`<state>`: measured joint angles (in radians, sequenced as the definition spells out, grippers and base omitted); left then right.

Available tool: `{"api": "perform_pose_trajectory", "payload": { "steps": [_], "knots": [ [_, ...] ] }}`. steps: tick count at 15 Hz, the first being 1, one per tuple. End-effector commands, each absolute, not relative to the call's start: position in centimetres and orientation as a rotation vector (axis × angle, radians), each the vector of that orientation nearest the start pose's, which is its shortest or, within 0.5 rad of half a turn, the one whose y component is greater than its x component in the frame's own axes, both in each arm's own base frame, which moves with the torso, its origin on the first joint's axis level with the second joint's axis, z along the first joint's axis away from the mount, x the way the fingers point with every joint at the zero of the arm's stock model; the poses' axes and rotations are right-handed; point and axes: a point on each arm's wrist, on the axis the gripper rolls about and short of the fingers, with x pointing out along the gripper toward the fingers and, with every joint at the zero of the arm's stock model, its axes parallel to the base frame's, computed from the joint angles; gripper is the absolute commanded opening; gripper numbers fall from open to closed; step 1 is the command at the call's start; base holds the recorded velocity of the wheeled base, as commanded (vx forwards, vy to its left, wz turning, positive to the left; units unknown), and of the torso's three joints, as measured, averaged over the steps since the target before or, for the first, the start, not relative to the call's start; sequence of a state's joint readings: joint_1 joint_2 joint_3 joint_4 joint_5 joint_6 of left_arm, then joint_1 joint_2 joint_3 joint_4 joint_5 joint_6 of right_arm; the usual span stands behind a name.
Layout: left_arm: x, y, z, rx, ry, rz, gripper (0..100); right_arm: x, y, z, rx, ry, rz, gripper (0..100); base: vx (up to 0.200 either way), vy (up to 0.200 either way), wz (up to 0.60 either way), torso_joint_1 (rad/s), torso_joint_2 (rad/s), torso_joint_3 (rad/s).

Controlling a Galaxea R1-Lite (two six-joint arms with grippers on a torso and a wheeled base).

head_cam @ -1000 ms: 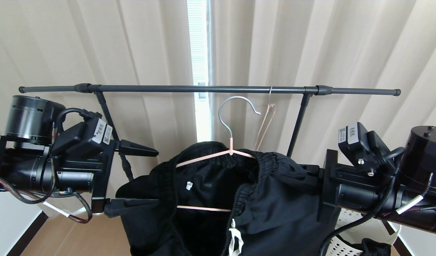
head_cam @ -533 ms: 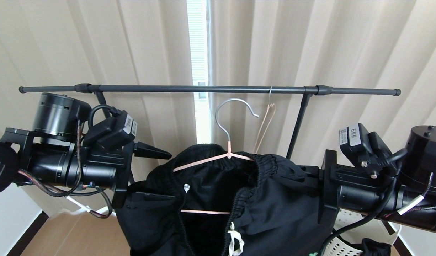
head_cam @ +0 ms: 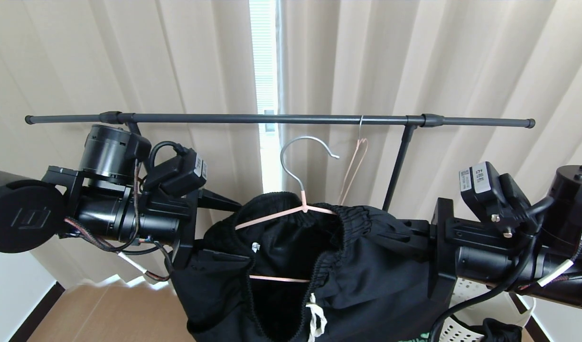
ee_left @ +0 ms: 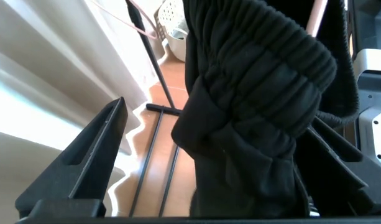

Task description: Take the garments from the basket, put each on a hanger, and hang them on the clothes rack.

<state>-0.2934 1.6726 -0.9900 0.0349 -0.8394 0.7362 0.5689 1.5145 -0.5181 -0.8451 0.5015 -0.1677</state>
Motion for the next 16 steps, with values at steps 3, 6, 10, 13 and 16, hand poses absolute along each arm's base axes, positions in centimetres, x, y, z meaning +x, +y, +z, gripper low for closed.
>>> {"api": "perform_pose_trajectory", "payload": {
  "steps": [3, 6, 10, 13, 16],
  "knots": [
    [25.5, -9.6, 18.6, 0.415, 0.297, -1.282, 0, 19.7, 13.9, 18.0, -0.156, 0.062, 1.079, 0, 0.0, 0.0, 0.0, 0.0, 0.0, 0.0],
    [24.2, -9.2, 19.4, 0.429, 0.269, -1.271, 0, 19.5, 13.8, 18.0, -0.16, 0.059, 1.075, 0, 0.0, 0.0, 0.0, 0.0, 0.0, 0.0],
    [23.4, -9.3, 19.9, 0.475, 0.24, -1.224, 0, 19.4, 13.6, 18.1, -0.16, 0.056, 1.071, 0, 0.0, 0.0, 0.0, 0.0, 0.0, 0.0],
    [23.1, -9.5, 20.1, 0.476, 0.226, -1.227, 0, 19.5, 13.1, 18.1, -0.167, 0.053, 1.052, 100, 0.0, 0.0, 0.0, 0.0, 0.0, 0.0],
    [23.2, -9.5, 20.4, 0.47, 0.204, -1.218, 0, 19.8, 11.4, 17.8, -0.226, 0.025, 1.029, 100, 0.0, 0.0, 0.0, 0.0, 0.0, 0.0]
  ]
}}
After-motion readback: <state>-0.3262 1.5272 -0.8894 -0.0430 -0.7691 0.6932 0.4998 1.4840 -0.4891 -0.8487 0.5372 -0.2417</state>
